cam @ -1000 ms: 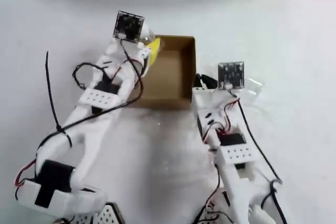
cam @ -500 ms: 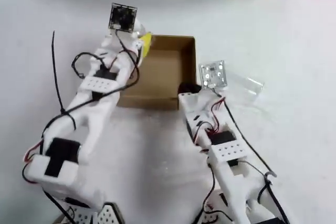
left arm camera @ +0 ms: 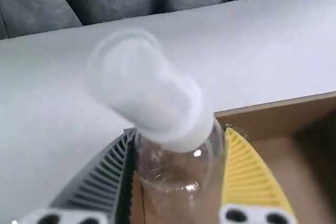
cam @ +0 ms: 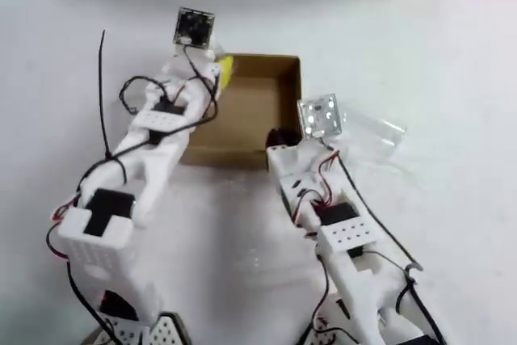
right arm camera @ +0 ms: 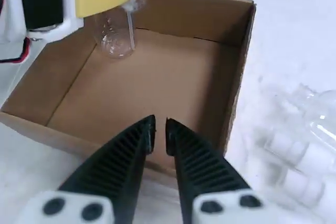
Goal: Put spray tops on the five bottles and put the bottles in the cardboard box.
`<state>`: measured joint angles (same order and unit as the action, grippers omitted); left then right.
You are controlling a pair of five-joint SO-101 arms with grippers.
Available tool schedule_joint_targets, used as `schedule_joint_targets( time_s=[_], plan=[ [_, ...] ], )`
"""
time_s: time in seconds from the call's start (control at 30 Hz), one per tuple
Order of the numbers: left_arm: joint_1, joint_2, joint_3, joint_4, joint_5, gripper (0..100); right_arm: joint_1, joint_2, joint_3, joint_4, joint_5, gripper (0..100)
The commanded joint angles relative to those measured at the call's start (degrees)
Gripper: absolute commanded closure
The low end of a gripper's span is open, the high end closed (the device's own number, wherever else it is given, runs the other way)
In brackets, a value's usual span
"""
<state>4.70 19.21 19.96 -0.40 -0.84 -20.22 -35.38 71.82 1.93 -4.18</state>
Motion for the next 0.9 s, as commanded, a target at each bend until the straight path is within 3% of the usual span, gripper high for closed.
schedule_joint_targets(
  time_s=[0.0,0.87],
  plan=[
    [-1.63,-0.92,-4.66,-1.85,5.63,98,-0.57,-0.13,-3.43,0.22,-0.09,98.3],
    [-2.59,5.14,-10.11,-1.49,7.47,98,-0.66,-0.04,-3.43,0.04,0.0,98.3]
  ],
)
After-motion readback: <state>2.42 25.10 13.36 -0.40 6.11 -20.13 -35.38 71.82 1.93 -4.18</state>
